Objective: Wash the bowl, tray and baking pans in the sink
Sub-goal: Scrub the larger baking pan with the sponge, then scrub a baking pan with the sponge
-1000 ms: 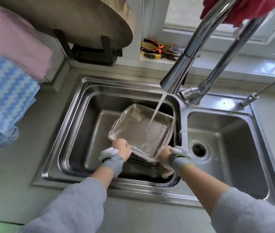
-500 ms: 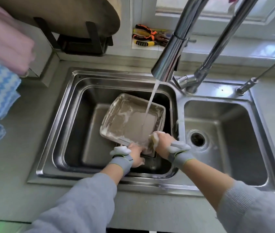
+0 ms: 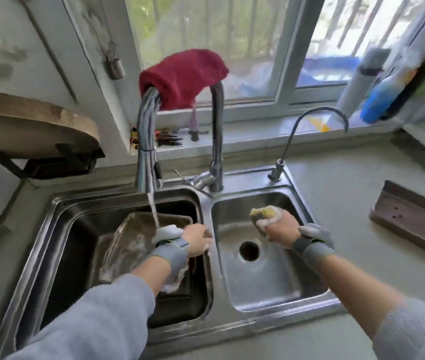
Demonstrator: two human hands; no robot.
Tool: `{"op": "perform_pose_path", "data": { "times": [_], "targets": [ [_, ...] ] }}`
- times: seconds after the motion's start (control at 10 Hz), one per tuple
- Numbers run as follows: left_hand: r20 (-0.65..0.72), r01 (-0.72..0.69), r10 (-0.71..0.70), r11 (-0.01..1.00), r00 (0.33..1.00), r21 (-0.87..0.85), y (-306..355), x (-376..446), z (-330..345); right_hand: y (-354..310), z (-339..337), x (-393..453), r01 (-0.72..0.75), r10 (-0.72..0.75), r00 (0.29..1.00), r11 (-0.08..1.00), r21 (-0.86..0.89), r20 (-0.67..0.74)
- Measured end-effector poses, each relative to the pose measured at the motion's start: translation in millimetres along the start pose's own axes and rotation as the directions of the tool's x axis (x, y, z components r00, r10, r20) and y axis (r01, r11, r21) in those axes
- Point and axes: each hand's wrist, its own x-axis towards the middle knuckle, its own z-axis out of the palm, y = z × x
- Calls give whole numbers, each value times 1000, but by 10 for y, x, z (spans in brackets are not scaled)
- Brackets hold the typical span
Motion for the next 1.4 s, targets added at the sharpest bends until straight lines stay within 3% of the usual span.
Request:
{"op": "perform_pose_path", "data": {
  "times": [0.1, 0.2, 0.4, 0.5, 0.6, 0.7, 0.8, 0.9, 1.0, 1.1, 1.2, 1.3, 1.4],
  "targets": [
    [-23, -45, 46, 999, 999, 28, 546, 114, 133, 464, -400, -67, -62, 69, 997, 988, 142, -39],
    [-31, -86, 86, 996, 996, -6, 1447, 393, 409, 1149, -1026, -172, -50, 67, 988, 992, 119, -137],
    [26, -49, 58, 962, 998, -267, 2832, 835, 1036, 2230, -1894, -229, -30, 137, 951, 932, 361, -276],
    [30, 17, -3, 877, 1000, -480, 3388, 1005, 1315, 2719, -2206, -193, -56, 298, 897, 810, 584, -326],
    [153, 53, 9, 915, 988, -399, 3985, 1050, 1504, 3228, -2428, -172, -108, 417, 866, 694, 711, -276],
    [168, 176, -82, 707, 982, -684, 4270, 1212, 1703, 3491, -2442, -143, -126, 459, 861, 607, 784, -217],
    [222, 279, -171, 527, 960, -803, 4502, 1353, 1779, 3674, -2415, -125, -170, 504, 855, 491, 854, -120],
    [224, 276, -165, 668, 960, -691, 4623, 1475, 1843, 3737, -2343, -139, -122, 473, 878, 370, 921, -74],
    [226, 334, -246, 702, 943, -629, 4669, 1717, 1987, 3809, -2361, -118, -122, 456, 890, 247, 961, -4],
    [15, 292, -304, 897, 953, -332, 4692, 1760, 1979, 3874, -2355, -79, -144, 435, 898, 146, 979, 67],
    [-72, 260, -287, 930, 955, -261, 4729, 1751, 1935, 3852, -2356, -42, -152, 424, 901, 108, 982, 93],
    [-65, 210, -237, 936, 969, -282, 4595, 1722, 1916, 3738, -2396, -8, -176, 407, 908, 143, 974, 104],
    [-9, 325, -436, 684, 900, -654, 4300, 1623, 1856, 3509, -2414, 20, -207, 387, 914, 180, 962, 125]
  ]
}}
